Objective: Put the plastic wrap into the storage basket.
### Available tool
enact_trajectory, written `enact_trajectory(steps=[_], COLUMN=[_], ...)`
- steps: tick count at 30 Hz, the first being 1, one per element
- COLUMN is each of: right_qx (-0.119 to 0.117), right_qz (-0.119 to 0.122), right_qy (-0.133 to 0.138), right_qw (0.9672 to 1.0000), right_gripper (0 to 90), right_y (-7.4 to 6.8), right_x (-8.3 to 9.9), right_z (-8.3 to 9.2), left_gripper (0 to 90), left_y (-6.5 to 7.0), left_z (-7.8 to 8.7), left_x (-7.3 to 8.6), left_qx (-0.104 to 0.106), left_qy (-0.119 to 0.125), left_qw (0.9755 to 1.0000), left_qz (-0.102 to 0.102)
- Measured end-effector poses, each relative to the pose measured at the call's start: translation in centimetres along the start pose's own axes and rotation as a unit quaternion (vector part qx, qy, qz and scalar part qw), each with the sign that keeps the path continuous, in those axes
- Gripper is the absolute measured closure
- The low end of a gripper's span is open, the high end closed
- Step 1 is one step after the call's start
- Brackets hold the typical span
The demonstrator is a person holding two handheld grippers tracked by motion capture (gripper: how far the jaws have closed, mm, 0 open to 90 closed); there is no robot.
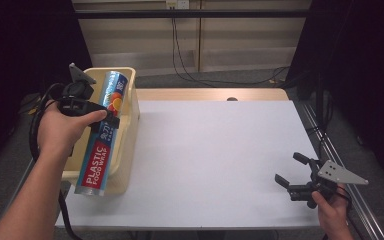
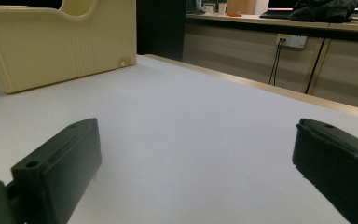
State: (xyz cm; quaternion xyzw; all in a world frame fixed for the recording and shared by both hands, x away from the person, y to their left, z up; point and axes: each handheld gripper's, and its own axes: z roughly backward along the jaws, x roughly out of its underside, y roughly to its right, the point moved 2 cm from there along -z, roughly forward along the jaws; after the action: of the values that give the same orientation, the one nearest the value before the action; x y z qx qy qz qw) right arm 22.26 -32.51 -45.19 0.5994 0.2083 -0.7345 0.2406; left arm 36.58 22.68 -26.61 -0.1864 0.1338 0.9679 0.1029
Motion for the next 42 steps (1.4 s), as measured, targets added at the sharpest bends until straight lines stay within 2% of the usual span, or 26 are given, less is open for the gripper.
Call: enact_trajectory(steps=[12,16,18,21,22,25,30,31,33,35,37,38,40,42], right_qx=[-0.002,-0.003,-0.002,-0.001,-0.001,-0.001,-0.002,-0.001,-0.001,-0.002,-0.003,-0.003,-0.003,-0.003], right_qz=[0.002,0.003,0.002,-0.001,0.0,0.002,0.004,0.003,0.004,0.003,0.007,0.006,0.004,0.005], right_qy=[0.0,-0.002,-0.001,0.0,0.001,-0.001,-0.003,-0.002,-0.002,-0.002,-0.005,-0.005,-0.005,-0.005], right_qw=[1.0,1.0,1.0,1.0,1.0,1.0,1.0,1.0,1.0,1.0,1.0,1.0,1.0,1.0], right_gripper=[0.7,0.9,0.9,0.9,0.9,0.9,0.8,0.9,0.9,0.9,0.9,0.9,0.9,0.9], right_y=[0.0,-0.1,-0.1,-0.1,-0.1,0.0,0.0,0.0,0.0,0.0,0.0,-0.1,0.0,0.0], right_x=[0.0,0.0,0.0,0.0,0.0,0.0,0.0,0.0,0.0,0.1,0.1,0.1,0.1,0.1], right_z=[-0.1,-0.1,0.0,0.0,0.1,0.1,0.2,0.2,0.2,0.1,0.0,0.0,0.1,0.1], left_gripper=[32.3,32.2,32.2,32.1,32.1,32.0,31.6,31.3,35.3,31.5,27.1,25.7,24.4,23.7], left_y=[-1.7,-1.8,-1.8,-1.9,-1.8,-1.7,-1.5,-1.4,-1.1,-0.4,0.4,0.9,1.9,2.9], left_z=[-1.6,-2.0,-2.3,-2.5,-2.7,-3.0,-3.9,-3.5,-2.1,-0.9,-0.7,-0.9,-1.6,-2.3], left_x=[0.8,1.0,1.1,1.2,1.2,1.2,1.3,1.1,0.5,0.0,-0.1,0.0,0.2,0.4], left_qx=[-0.013,-0.016,-0.019,-0.024,-0.027,-0.035,-0.053,-0.048,-0.018,-0.016,-0.002,-0.001,0.018,0.027], left_qy=[0.006,0.005,0.007,0.006,0.006,0.003,-0.015,0.003,0.039,0.042,0.038,0.037,0.041,0.039], left_qw=[0.9991,0.999,0.9987,0.9987,0.9985,0.9986,0.998,0.9984,0.9985,0.9989,0.9992,0.9993,0.9988,0.9983], left_qz=[0.04,0.04,0.047,0.044,0.048,0.04,0.03,0.029,0.033,0.015,0.007,-0.007,-0.018,-0.036])
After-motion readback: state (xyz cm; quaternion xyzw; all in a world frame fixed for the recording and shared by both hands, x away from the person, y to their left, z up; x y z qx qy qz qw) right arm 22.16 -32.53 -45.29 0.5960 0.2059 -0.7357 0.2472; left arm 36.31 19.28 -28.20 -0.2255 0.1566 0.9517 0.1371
